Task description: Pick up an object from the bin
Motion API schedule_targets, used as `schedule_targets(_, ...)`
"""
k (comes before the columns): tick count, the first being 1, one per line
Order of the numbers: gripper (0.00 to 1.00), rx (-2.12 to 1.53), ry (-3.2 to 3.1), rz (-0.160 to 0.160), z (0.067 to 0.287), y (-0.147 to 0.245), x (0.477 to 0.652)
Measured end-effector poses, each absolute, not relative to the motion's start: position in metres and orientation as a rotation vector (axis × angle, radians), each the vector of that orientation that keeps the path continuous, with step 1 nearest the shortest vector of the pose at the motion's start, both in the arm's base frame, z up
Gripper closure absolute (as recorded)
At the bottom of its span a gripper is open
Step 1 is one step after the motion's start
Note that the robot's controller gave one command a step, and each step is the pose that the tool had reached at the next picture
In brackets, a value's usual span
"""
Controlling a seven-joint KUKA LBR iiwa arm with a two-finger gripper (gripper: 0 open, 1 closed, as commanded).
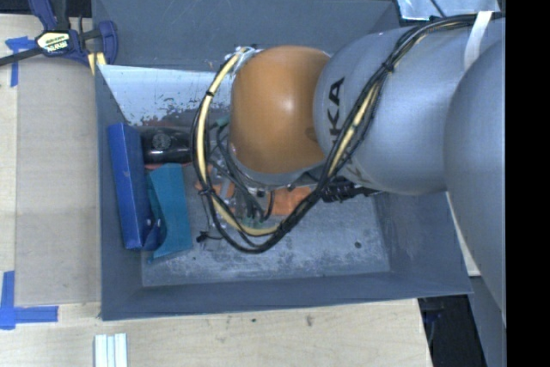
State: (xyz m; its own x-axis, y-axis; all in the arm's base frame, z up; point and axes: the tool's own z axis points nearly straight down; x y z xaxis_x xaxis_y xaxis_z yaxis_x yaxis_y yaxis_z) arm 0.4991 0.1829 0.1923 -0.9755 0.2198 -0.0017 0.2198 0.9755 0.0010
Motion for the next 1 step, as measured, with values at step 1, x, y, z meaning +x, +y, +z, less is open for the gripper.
schedule_targets(1, 0.00, 0.348, 3.120, 0.001, 0.1923, 0.1829, 0.4991)
